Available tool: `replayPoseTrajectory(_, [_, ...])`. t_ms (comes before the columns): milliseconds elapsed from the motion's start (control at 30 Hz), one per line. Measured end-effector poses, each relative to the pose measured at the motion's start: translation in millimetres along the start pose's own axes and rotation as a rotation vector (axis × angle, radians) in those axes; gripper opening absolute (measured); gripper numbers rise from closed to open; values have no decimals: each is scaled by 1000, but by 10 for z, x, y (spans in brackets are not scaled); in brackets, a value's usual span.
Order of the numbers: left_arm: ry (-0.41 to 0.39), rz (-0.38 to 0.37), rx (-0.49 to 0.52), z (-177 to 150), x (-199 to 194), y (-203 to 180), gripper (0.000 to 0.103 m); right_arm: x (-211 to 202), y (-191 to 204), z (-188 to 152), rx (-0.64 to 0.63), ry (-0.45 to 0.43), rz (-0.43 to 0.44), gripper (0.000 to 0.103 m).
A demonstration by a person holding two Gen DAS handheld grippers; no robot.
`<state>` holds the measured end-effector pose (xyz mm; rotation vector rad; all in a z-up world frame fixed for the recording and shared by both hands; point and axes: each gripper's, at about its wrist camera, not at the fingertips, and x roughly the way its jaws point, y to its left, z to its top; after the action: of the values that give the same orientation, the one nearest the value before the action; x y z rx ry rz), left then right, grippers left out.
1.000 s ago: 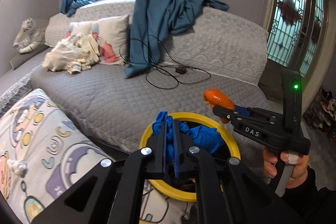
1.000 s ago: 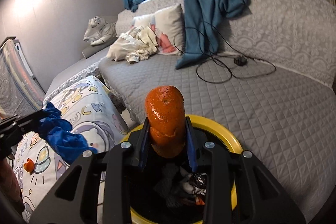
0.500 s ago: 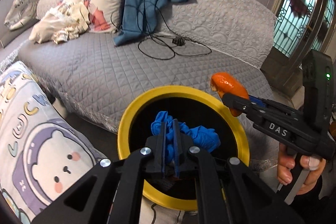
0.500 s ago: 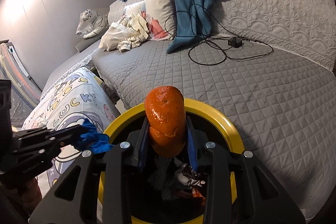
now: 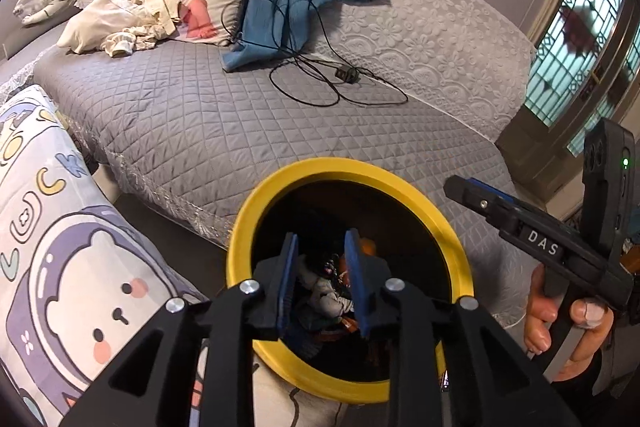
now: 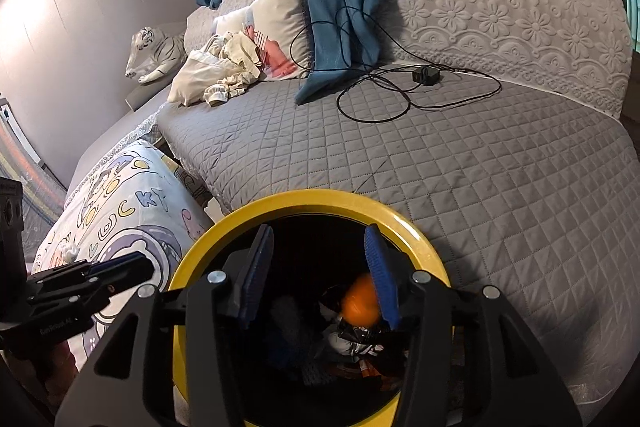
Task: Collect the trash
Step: 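Open the left tool over the bin while the right tool releases the peel, then move both open tools back over the last peel and white tissue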
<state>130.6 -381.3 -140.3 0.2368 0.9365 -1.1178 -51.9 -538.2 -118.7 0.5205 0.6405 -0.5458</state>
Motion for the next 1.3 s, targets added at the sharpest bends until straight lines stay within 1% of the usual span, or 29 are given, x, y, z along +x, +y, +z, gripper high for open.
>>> replayPoseTrajectory(133, [-37,12,-27,27,-185,143,23,-41,88,58,-15,-10,6,45])
replayPoseTrajectory(333, [-112,75,-85,24,-639,501,23,-144,407,201,-69,-53,42,45])
replayPoseTrajectory(400, [-143,106,-102,1,-839,627,23,-178,591,260,-103,-71,64,46])
replayPoseTrajectory(533, [-197,180,-133,-79,-1264,910,27,-196,1027,350,-178,-93,132,47])
replayPoseTrajectory(567, [-210,200,-145,-118,-1396,994,28,-194,1137,363,-193,-95,149,48])
replayPoseTrajectory(600, [-223,220,-154,-153,-1510,1068,30,-186,1278,375,-215,-95,172,50])
replayPoseTrajectory(733, [-273,299,-193,-302,-1946,1347,34,-133,1831,381,-302,-90,255,50])
replayPoseTrajectory(767, [-284,320,-206,-352,-2062,1423,35,-114,1958,381,-319,-87,272,50])
replayPoseTrajectory(900, [-323,399,-259,-591,-2481,1700,47,-27,2511,350,-399,-69,351,51])
replayPoseTrajectory(967, [-339,436,-285,-734,-2664,1824,54,26,2795,317,-441,-60,390,56])
replayPoseTrajectory(1000, [-349,455,-301,-818,-2756,1891,60,48,2915,293,-455,-53,412,58])
replayPoseTrajectory(1033, [-354,467,-313,-880,-2818,1941,64,86,3060,270,-472,-41,436,59])
replayPoseTrajectory(1100, [-358,495,-337,-1051,-2957,2066,65,146,3291,213,-505,-26,466,62])
replayPoseTrajectory(1200, [-360,526,-371,-1284,-3087,2221,73,235,3606,123,-563,-11,508,69])
replayPoseTrajectory(1300, [-354,526,-406,-1521,-3170,2376,75,316,3877,6,-614,8,548,75])
